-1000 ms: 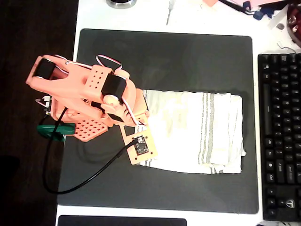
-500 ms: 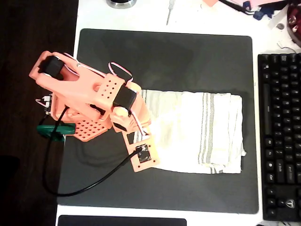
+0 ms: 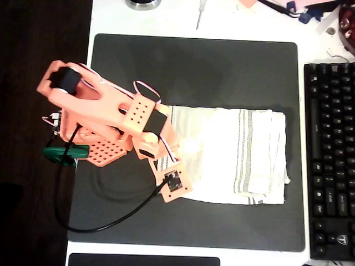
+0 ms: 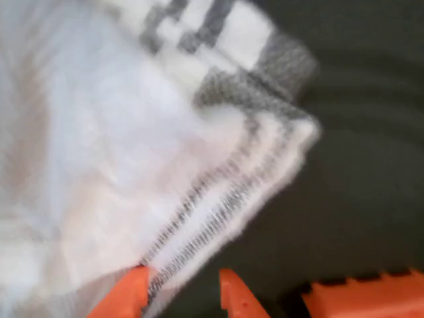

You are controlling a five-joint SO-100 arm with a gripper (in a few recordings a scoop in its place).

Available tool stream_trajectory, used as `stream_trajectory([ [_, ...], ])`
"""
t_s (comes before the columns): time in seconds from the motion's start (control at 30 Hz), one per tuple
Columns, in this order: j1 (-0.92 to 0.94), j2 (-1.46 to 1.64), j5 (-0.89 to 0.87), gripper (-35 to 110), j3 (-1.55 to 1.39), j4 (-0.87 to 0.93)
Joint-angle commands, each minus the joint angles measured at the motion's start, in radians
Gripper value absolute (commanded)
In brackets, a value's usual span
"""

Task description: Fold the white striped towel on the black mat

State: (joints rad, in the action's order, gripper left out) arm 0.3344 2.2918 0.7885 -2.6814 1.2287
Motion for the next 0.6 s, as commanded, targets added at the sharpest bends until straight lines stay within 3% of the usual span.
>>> stream_trajectory([
  [0.0, 0.006, -0.029, 0.006, 14, -0.029, -0.034],
  [0.27, -0.002, -0.195, -0.005, 1, -0.055, -0.218],
  [0.43, -0.015, -0.163, -0.029, 0, -0.028, -0.187],
  [0.57, -0.040, -0.114, -0.066, 0, 0.061, -0.055],
])
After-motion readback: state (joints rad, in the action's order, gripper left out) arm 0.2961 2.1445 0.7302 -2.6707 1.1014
